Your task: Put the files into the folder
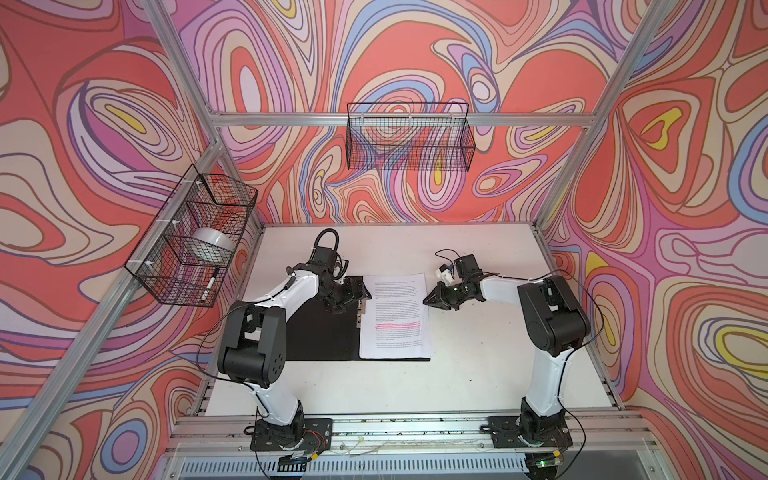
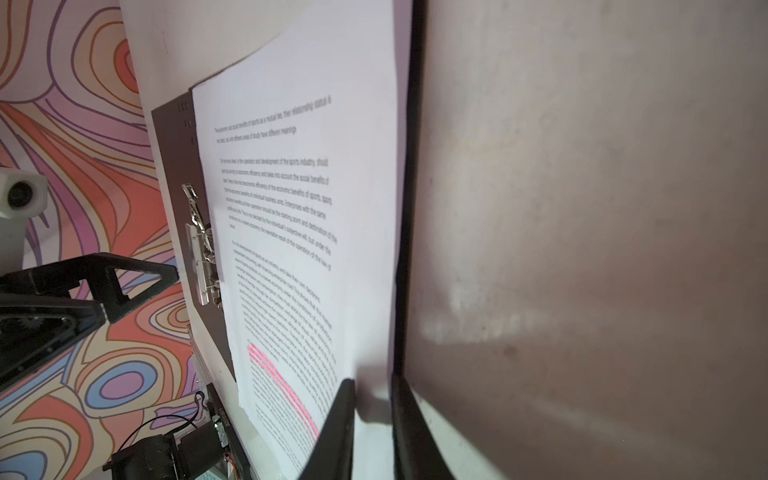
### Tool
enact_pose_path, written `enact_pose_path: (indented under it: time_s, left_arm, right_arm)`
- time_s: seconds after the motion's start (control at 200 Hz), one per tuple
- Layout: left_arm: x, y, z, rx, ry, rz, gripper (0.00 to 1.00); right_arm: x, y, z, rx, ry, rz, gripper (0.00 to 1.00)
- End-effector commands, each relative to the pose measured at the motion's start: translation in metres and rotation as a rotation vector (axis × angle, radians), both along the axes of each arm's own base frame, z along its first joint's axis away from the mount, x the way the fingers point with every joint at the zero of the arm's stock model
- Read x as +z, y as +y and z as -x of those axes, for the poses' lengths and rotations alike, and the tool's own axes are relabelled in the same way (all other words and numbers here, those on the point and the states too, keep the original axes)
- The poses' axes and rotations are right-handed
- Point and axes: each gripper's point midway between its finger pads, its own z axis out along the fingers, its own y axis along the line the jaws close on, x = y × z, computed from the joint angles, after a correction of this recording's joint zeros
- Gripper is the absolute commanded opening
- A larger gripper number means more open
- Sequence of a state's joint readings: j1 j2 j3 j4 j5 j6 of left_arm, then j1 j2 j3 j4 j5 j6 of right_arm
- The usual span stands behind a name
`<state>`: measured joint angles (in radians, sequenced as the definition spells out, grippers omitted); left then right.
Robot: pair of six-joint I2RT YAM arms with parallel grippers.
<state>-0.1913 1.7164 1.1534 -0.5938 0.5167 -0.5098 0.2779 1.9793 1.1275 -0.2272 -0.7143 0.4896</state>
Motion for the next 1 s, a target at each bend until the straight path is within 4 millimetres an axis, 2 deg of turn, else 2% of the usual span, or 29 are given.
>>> enact_pose_path:
  time_s: [0.0, 0.426, 0.781, 0.997]
  left_arm:
    - [0.004, -0.004, -0.004, 0.004, -0.01, 0.015, 1.0]
    - [0.008, -0.003, -0.005, 0.01, -0.021, 0.013, 1.0]
    - [0.008, -0.004, -0.007, 0.013, -0.018, 0.02, 1.0]
    - [0.007, -0.004, -0.008, 0.014, -0.017, 0.019, 1.0]
  right_arm:
    - [0.011, 0.001, 0.002, 0.015, -0.014, -0.017, 0.11]
    - [0.012, 0.002, 0.004, 0.0, 0.012, -0.03, 0.01]
    - [0.008, 0.01, 0.004, 0.002, 0.029, 0.002, 0.01]
    - [0.012, 0.014, 0.001, -0.007, 0.022, 0.017, 0.0]
